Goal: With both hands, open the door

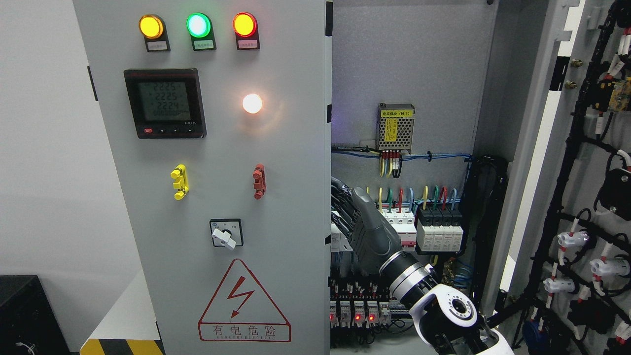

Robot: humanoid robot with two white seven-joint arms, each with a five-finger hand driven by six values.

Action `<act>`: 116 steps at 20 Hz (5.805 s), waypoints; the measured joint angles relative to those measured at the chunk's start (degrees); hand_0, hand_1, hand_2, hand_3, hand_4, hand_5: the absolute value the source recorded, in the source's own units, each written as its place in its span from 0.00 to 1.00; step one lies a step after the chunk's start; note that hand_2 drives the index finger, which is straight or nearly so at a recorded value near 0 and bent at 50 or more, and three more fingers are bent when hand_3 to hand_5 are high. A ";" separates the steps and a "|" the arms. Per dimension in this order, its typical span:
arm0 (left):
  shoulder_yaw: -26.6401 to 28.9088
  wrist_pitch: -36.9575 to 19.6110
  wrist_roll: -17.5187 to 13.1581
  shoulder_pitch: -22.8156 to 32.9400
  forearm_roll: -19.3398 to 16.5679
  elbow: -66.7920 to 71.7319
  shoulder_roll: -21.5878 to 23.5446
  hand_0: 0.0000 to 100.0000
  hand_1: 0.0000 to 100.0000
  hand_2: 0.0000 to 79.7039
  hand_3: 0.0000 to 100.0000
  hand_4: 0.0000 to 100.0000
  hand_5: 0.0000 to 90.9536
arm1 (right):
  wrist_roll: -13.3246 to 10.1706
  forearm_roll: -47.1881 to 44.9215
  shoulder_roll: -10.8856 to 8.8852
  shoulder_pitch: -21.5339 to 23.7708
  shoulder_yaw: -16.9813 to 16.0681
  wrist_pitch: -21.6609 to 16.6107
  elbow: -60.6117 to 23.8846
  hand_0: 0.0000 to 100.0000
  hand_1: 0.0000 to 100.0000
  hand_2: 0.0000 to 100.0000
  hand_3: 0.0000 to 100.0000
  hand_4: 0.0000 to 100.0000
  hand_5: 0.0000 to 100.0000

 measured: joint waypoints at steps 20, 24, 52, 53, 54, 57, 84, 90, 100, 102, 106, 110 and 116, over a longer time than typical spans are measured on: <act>-0.24 0.02 -0.34 0.00 0.09 -0.02 -0.15 0.12 0.56 0.00 0.00 0.00 0.00 | 2.07 -0.67 -0.10 -0.60 0.03 0.18 0.64 0.07 0.14 0.00 0.00 0.00 0.00; -0.31 0.03 -0.47 0.00 0.07 -0.05 -0.20 0.12 0.56 0.00 0.00 0.00 0.00 | 2.19 -1.95 -0.13 -0.96 0.02 0.18 0.99 0.07 0.14 0.00 0.00 0.00 0.00; -0.47 0.03 -0.49 -0.01 0.05 -0.17 -0.31 0.12 0.56 0.00 0.00 0.00 0.00 | 9.23 -3.95 -0.22 -2.32 -1.40 1.85 3.30 0.07 0.14 0.00 0.00 0.00 0.00; -0.47 0.03 -0.49 0.00 0.05 -0.17 -0.31 0.12 0.56 0.00 0.00 0.00 0.00 | 9.47 -3.93 -0.22 -2.33 -1.52 1.86 3.36 0.07 0.14 0.00 0.00 0.00 0.00; -0.47 0.03 -0.49 0.00 0.05 -0.17 -0.31 0.12 0.56 0.00 0.00 0.00 0.00 | 9.65 -3.93 -0.22 -2.35 -1.62 1.87 3.40 0.07 0.14 0.00 0.00 0.00 0.00; -0.47 0.03 -0.49 -0.01 0.05 -0.18 -0.31 0.12 0.56 0.00 0.00 0.00 0.00 | 10.35 -3.93 -0.22 -2.41 -1.82 1.88 3.52 0.07 0.14 0.00 0.00 0.00 0.00; -0.48 0.03 -0.49 -0.01 0.05 -0.18 -0.32 0.12 0.56 0.00 0.00 0.00 0.00 | 15.91 -3.96 -0.24 -2.82 1.62 3.40 4.50 0.07 0.14 0.00 0.00 0.00 0.00; -0.48 0.12 -0.51 0.00 0.05 -0.18 -0.33 0.12 0.56 0.00 0.00 0.00 0.00 | 16.06 -3.96 -0.23 -2.80 1.12 3.43 4.53 0.07 0.14 0.00 0.00 0.00 0.00; -0.48 0.27 -0.51 -0.01 0.05 -0.18 -0.33 0.12 0.56 0.00 0.00 0.00 0.00 | 15.71 -4.05 -0.35 -2.04 -0.50 3.28 4.10 0.07 0.14 0.00 0.00 0.00 0.00; -0.48 0.19 -0.51 -0.01 0.05 -0.18 -0.33 0.12 0.56 0.00 0.00 0.00 0.00 | 15.70 -4.13 -0.53 -1.57 -0.60 3.28 3.66 0.07 0.14 0.00 0.00 0.00 0.00; -0.48 0.11 -0.51 -0.01 0.05 -0.18 -0.33 0.12 0.56 0.00 0.00 0.00 0.00 | 15.48 -4.32 -0.90 -0.37 -0.49 3.37 2.44 0.07 0.14 0.00 0.00 0.00 0.00; -0.48 0.09 -0.51 0.00 0.05 -0.18 -0.33 0.12 0.56 0.00 0.00 0.00 0.00 | 16.17 -4.49 -1.42 0.90 0.43 3.40 0.68 0.07 0.14 0.00 0.00 0.00 0.00; -0.48 0.08 -0.51 -0.01 0.05 -0.18 -0.33 0.12 0.56 0.00 0.00 0.00 0.00 | 19.24 -4.60 -2.30 2.53 2.43 3.42 -1.35 0.07 0.14 0.00 0.00 0.00 0.00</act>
